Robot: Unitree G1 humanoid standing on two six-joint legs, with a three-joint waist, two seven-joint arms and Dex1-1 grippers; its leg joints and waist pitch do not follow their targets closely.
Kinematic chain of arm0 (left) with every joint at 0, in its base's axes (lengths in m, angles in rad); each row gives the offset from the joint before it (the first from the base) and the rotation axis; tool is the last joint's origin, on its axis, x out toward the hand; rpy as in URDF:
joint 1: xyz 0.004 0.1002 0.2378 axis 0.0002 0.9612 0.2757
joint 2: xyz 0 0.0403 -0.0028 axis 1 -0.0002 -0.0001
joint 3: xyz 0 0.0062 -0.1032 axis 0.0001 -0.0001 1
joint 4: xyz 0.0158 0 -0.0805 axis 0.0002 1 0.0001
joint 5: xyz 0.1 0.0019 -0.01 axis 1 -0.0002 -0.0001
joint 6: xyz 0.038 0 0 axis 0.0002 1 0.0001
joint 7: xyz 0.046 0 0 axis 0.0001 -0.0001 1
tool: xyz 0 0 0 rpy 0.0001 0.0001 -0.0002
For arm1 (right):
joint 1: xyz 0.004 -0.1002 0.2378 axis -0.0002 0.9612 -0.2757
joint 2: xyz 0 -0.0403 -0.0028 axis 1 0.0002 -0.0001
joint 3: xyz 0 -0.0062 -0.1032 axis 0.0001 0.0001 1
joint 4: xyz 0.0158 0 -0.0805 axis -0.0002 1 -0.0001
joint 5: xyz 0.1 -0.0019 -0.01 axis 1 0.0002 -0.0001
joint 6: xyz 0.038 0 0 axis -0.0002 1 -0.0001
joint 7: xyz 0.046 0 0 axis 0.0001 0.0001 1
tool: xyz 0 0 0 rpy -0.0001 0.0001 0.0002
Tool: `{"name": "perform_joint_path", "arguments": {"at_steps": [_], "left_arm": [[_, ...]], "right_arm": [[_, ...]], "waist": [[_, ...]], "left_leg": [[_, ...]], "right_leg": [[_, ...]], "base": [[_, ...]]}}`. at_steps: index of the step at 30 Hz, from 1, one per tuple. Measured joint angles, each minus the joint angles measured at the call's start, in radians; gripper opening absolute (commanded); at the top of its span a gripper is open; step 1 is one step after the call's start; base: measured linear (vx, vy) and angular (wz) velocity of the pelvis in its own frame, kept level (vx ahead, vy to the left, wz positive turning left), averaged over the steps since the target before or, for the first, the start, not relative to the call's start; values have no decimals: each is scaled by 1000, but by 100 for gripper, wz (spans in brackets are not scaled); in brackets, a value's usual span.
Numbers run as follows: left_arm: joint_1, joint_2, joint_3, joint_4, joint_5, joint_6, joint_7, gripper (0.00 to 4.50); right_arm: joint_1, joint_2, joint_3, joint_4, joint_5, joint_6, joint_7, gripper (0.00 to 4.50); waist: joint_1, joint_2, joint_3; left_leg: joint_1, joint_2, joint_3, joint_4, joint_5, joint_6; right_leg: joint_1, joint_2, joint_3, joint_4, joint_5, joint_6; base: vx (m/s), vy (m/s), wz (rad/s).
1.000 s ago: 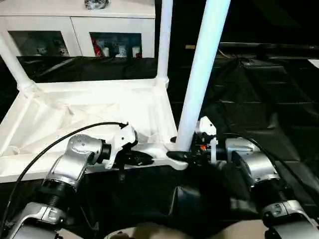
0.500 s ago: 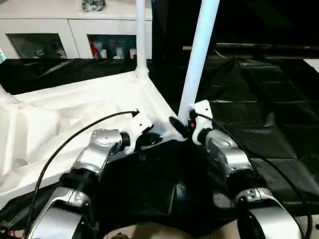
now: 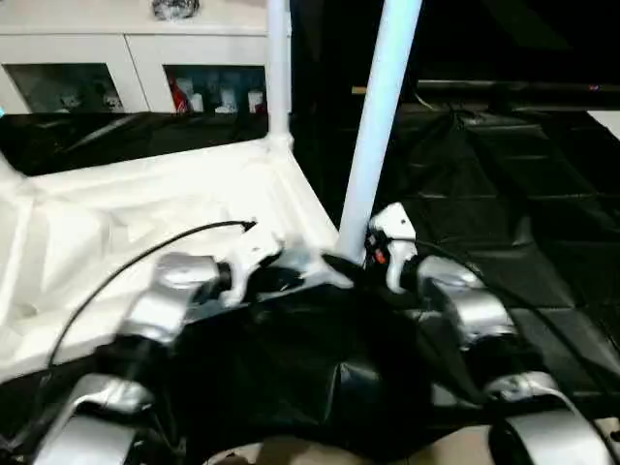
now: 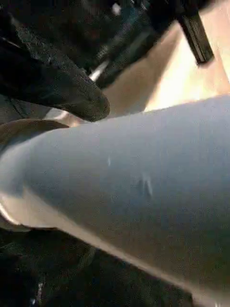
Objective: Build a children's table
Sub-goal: Rotate leg to tighten
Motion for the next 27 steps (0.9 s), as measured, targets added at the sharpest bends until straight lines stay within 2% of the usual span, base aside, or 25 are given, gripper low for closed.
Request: {"name": "perform_joint_path", "arguments": {"at_steps": [8,10,14,15,23,27], "left_arm": [[36,49,-17,-61,-34,9,-114,0],[48,63,-19,-81,-44,26,-150,0],[55,74,-26,-95,-52,39,-183,0],[57,74,-27,-97,-53,42,-187,0],[58,72,-24,-101,-52,49,-172,0],[31,15,5,-43,-24,48,-40,0]], "right_arm": [[36,-60,44,-70,32,47,202,352],[49,-70,57,-93,42,65,247,322],[62,-76,58,-116,53,95,278,305],[64,-76,58,-120,57,104,279,282],[68,-74,57,-129,60,121,261,267],[48,15,-19,-56,38,90,20,266]], "waist": [[2,-3,1],[2,-3,1],[3,-3,1],[4,-3,1],[4,-3,1],[-3,-3,1]], "left_leg": [[-1,0,0,1,-1,1],[-1,0,0,1,-1,1],[-1,0,0,1,-1,1],[-1,0,0,1,-1,1],[-1,0,0,2,0,1],[4,-1,0,3,0,0]], "right_leg": [[0,0,0,-1,0,0],[0,0,0,-1,0,0],[0,0,0,-1,0,0],[0,0,0,-1,0,0],[0,0,0,0,0,0],[3,-1,1,0,0,3]], "base": [[0,0,0],[0,0,0],[0,0,0],[0,0,0],[0,0,0],[0,0,0]]}}
